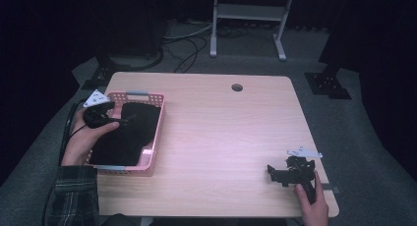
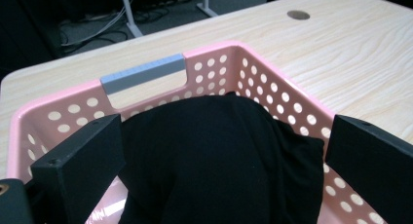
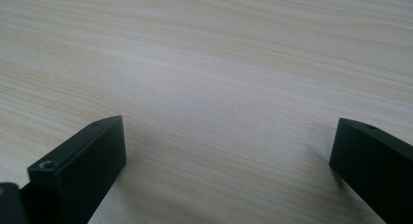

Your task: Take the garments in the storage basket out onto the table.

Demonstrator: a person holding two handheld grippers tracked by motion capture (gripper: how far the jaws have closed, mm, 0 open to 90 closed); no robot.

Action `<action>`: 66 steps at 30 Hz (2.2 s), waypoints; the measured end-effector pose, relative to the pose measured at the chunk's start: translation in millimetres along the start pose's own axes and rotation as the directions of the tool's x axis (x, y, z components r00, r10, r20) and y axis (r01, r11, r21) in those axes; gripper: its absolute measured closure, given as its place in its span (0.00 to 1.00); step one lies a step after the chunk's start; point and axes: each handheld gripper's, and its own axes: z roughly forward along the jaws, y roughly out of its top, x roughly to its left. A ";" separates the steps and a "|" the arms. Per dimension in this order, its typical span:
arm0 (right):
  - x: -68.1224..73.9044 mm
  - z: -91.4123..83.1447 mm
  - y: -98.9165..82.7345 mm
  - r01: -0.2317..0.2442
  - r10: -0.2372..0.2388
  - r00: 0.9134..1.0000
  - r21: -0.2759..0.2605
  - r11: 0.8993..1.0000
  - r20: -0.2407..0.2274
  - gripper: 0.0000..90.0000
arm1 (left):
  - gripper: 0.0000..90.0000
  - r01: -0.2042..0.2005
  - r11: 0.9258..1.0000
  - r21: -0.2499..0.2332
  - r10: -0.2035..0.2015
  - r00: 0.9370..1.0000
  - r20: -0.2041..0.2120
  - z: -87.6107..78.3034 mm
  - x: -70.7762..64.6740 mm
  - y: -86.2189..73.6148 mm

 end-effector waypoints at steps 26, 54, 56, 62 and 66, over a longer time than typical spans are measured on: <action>0.0 0.0 0.0 0.000 0.000 1.000 0.000 1.000 0.000 0.00 | 0.00 0.016 0.993 0.117 -0.014 1.000 -0.012 24.4 3.7 -20.4; 0.0 0.0 0.0 0.000 0.000 1.000 0.000 1.000 0.000 0.00 | 0.00 0.010 0.969 0.248 0.000 0.999 -0.041 52.8 -1.0 -36.4; 0.0 0.0 0.0 0.001 -0.001 1.000 0.000 1.000 0.000 0.00 | 0.00 0.010 0.967 0.256 0.000 0.999 -0.041 53.2 -0.9 -36.7; 0.0 0.0 0.0 0.000 0.000 1.000 0.000 1.000 0.000 0.00 | 0.00 0.023 0.956 0.294 -0.008 0.999 -0.052 56.3 -0.3 -38.8; 0.0 0.0 0.0 0.000 0.000 1.000 0.000 1.000 0.000 0.00 | 0.00 0.032 0.948 0.318 -0.015 0.998 -0.056 57.8 0.0 -40.0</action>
